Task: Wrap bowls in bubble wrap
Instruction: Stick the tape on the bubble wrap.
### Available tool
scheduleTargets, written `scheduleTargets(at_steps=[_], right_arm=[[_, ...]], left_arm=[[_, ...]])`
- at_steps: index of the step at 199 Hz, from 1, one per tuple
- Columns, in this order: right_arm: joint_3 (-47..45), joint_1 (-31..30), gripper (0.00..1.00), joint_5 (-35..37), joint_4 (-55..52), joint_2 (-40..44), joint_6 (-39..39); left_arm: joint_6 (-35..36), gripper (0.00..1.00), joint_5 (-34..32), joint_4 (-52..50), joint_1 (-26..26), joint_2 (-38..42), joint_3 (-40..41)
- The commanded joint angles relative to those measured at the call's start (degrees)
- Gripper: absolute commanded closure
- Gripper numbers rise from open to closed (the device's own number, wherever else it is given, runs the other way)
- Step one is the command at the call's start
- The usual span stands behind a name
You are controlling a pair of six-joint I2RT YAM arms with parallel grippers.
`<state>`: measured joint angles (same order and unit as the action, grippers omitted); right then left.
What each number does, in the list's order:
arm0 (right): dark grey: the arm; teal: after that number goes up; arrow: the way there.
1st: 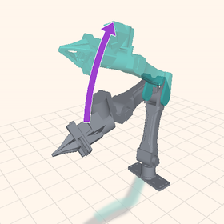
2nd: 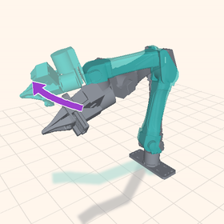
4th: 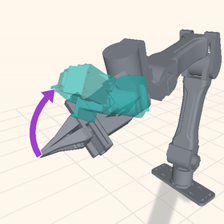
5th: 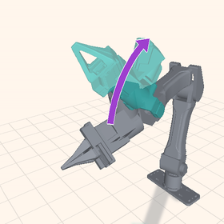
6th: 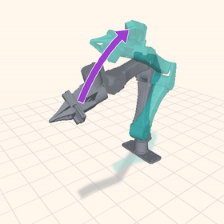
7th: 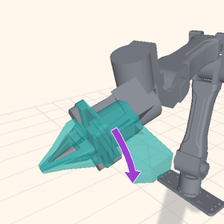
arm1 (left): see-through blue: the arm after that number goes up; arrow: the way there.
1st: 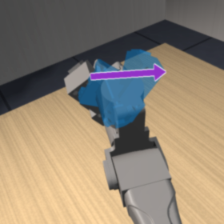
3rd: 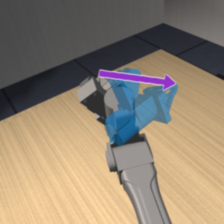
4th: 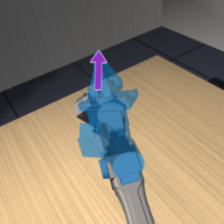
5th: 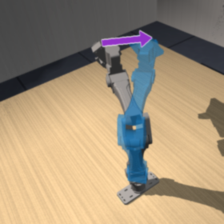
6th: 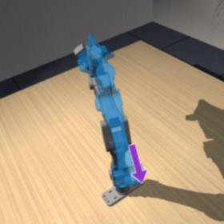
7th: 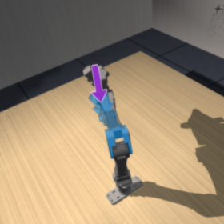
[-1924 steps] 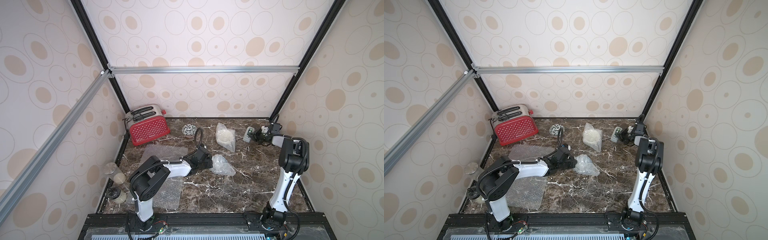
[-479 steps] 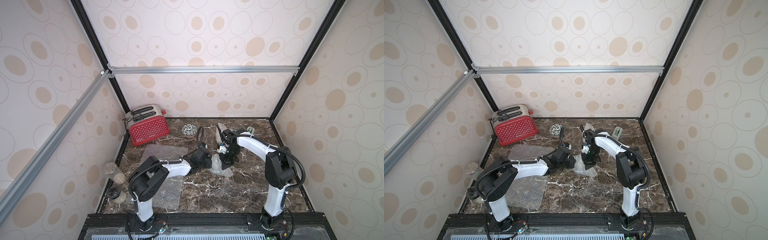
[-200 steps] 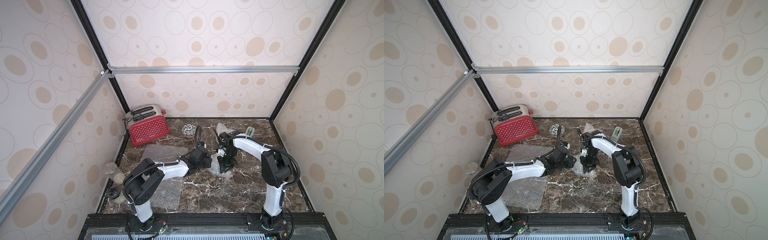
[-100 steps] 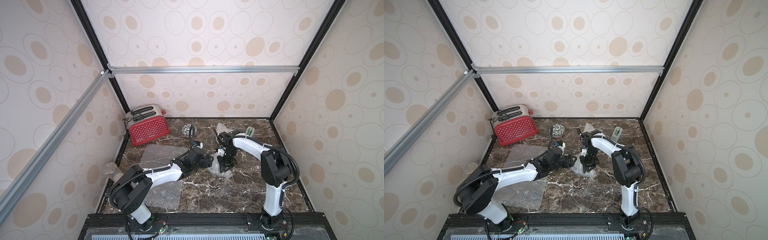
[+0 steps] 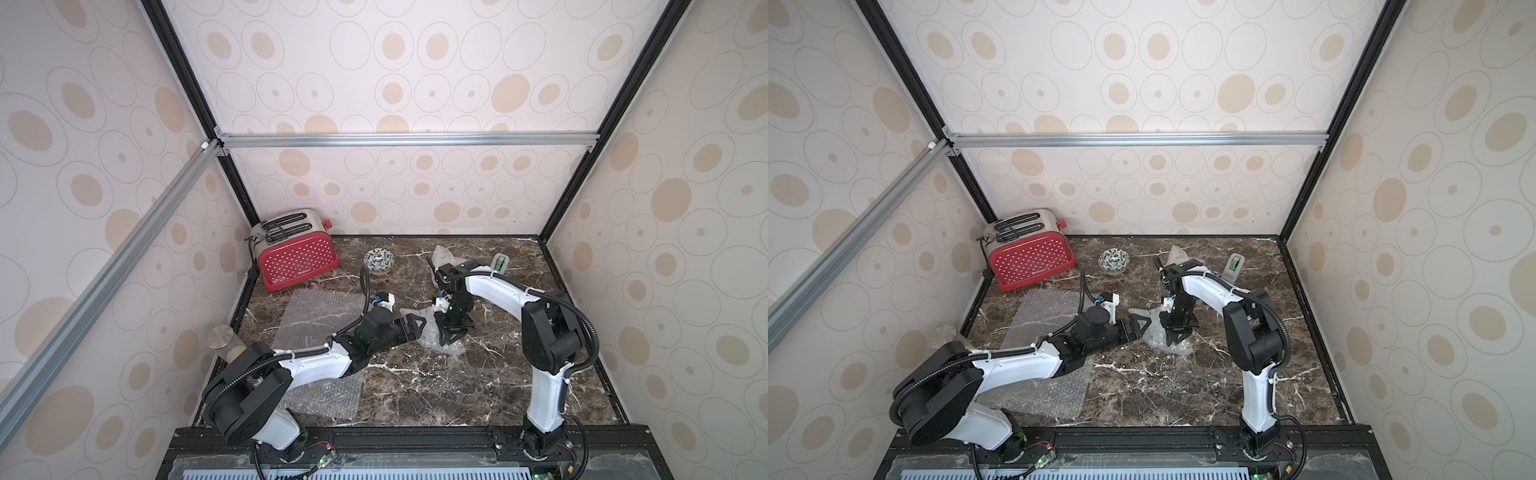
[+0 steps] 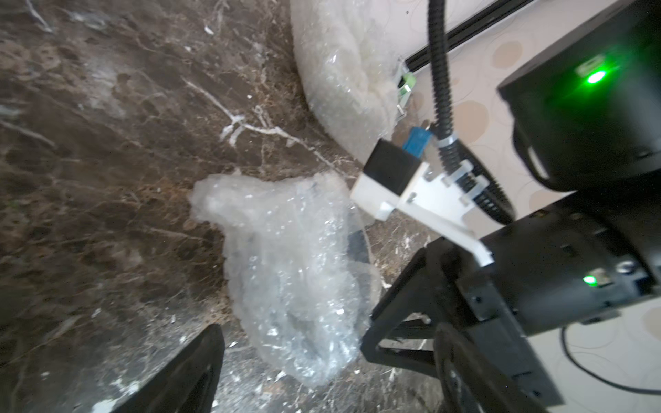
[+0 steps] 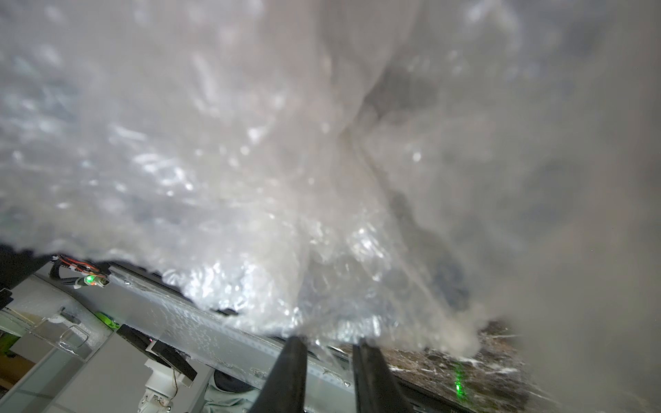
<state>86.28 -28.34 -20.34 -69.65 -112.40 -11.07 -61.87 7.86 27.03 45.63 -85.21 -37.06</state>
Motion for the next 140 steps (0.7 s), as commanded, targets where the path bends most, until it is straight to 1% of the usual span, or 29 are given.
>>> scheduleTargets(at_steps=[1,19,39,108,140], right_arm=[[1.5,-0.4,0.74,1.0,-1.2,-1.4,0.4],[1.5,-0.3,0.74,1.0,-1.2,-1.4,0.4],[1.6,-0.4,0.74,1.1,-1.3,-1.3,0.4],[1.8,-0.4,0.74,1.1,-1.6,-1.5,0.4],[1.7,-0.4,0.74,1.0,-1.7,-1.7,0.5]], left_arm=[[-3.3,0.09,1.8,4.8,-0.3,-1.9,-0.8],[-4.9,0.09,3.4,6.6,-0.2,-4.8,-1.3],[-6.4,0.11,4.2,8.4,0.3,-7.3,-1.3],[-8.2,0.12,5.6,10.9,0.7,-10.4,-1.0],[-8.3,0.13,7.5,12.1,0.9,-12.6,-2.2]])
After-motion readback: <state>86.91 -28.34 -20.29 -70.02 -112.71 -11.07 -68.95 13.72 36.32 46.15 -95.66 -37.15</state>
